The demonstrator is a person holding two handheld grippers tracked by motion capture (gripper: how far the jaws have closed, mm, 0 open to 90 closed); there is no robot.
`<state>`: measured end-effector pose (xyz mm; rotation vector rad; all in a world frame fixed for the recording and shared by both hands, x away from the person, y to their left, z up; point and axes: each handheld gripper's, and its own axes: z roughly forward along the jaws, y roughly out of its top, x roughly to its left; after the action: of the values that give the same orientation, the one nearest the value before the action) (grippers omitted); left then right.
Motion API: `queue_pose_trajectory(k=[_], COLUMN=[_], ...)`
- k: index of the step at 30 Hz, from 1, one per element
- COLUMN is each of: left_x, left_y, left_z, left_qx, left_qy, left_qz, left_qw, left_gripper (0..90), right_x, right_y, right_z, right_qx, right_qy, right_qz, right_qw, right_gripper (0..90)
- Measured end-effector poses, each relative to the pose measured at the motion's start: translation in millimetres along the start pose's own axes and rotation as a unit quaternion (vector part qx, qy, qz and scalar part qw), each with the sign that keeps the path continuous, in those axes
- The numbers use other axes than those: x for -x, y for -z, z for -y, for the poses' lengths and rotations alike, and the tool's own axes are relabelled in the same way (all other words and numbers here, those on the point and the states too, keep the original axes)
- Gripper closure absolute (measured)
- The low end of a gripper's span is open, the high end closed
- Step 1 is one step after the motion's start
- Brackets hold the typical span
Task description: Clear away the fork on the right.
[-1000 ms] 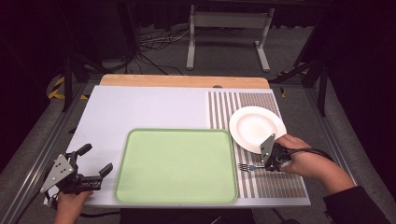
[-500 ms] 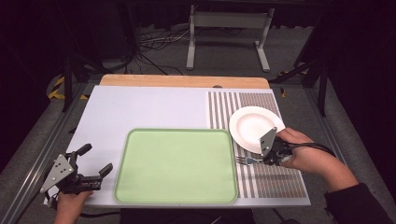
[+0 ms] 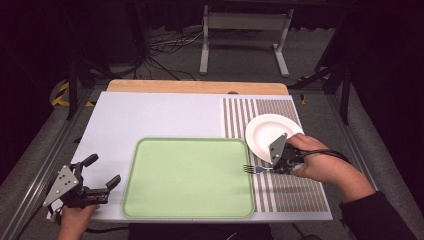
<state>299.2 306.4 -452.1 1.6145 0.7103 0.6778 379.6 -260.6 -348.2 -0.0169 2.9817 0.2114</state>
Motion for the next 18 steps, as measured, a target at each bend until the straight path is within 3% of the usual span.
queue_pose_trajectory(k=[18], left_x=[-0.2], left_y=[0.0], left_z=[-0.1], left_qx=[0.000], left_qy=[-0.001], left_qz=[0.002], left_qw=[1.0000], left_gripper=[0.0], right_x=[4.4], right_y=[-0.9], right_z=[-49.7], right_qx=[0.022], right_qy=[0.014], right_qz=[0.011], right_qw=[0.9996], right_gripper=[78.8])
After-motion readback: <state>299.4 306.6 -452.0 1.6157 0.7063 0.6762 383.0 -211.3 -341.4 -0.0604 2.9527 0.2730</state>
